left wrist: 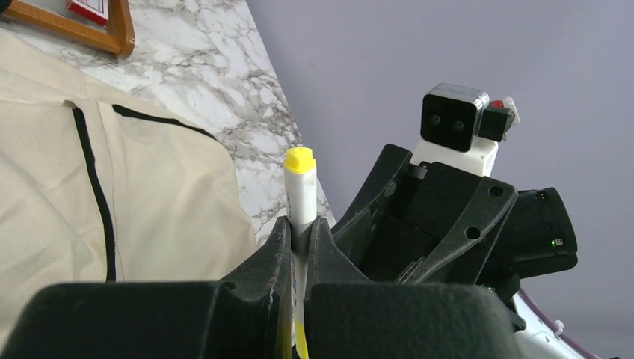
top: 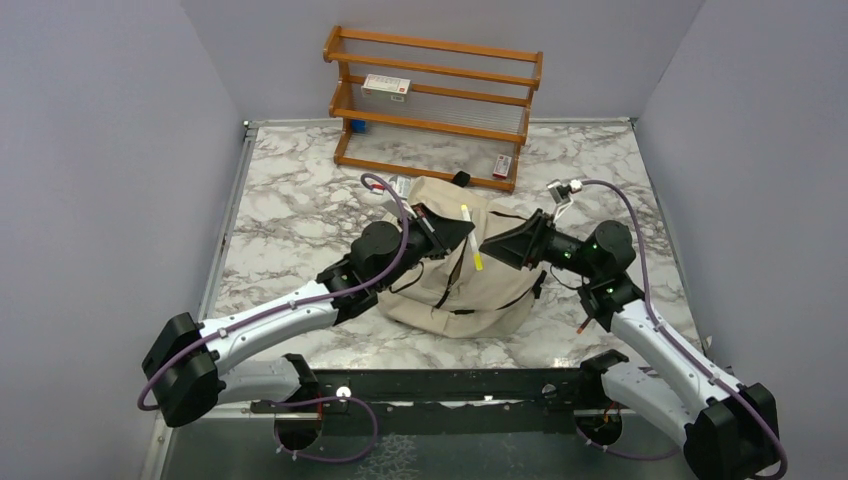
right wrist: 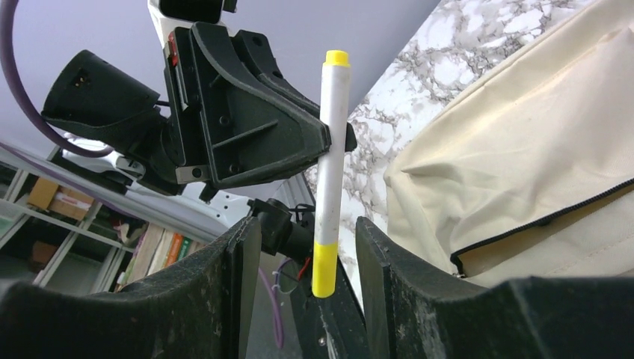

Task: Pack the student bag
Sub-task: Place the stationery in the student bag.

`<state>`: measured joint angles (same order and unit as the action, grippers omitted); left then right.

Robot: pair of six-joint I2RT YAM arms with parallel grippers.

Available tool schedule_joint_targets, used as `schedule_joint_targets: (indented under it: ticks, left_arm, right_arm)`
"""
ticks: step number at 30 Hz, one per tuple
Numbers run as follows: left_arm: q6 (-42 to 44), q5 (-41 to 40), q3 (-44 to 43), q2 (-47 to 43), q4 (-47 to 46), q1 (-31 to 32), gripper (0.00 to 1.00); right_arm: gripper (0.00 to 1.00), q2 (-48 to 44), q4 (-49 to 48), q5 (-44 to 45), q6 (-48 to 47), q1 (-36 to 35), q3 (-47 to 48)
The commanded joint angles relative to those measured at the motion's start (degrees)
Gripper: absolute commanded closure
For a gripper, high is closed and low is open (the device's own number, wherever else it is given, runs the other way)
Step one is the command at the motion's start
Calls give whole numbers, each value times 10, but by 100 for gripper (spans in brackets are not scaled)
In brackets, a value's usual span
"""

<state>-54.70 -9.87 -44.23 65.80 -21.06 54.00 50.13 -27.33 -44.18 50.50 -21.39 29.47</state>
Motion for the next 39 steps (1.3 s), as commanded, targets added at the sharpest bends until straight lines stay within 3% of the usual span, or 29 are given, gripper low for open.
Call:
schedule_joint_targets:
  ticks: [1, 7, 18, 30, 32, 34, 36, 39]
  left_arm:
    - [-17, 31, -16, 19, -43, -1, 100]
    - [-30, 39, -10, 19, -54, -1, 100]
    - [-42, 46, -5, 19, -66, -1, 100]
    - [-40, 48, 2, 13, -70, -1, 99]
    - [-35, 43, 10, 9, -69, -1, 83]
    - [-25, 42, 15, 4, -68, -1, 53]
    - [0, 47, 14, -1, -55, -1, 35]
    - [34, 40, -21, 7, 57, -1, 26]
  right_arm:
    - [46, 8, -56, 13, 24, -5, -12]
    - [58, 9, -57, 14, 29, -7, -15]
    - [60, 24, -70, 1, 39, -14, -15]
    - [93, 8, -64, 21, 42, -17, -28]
    - [99, 1, -36, 30, 31, -16, -25]
    - [99, -17, 29, 59, 13, -16, -13]
    - [99, -42, 102, 103, -7, -17, 1]
    - [99, -73, 216, 180, -37, -16, 20]
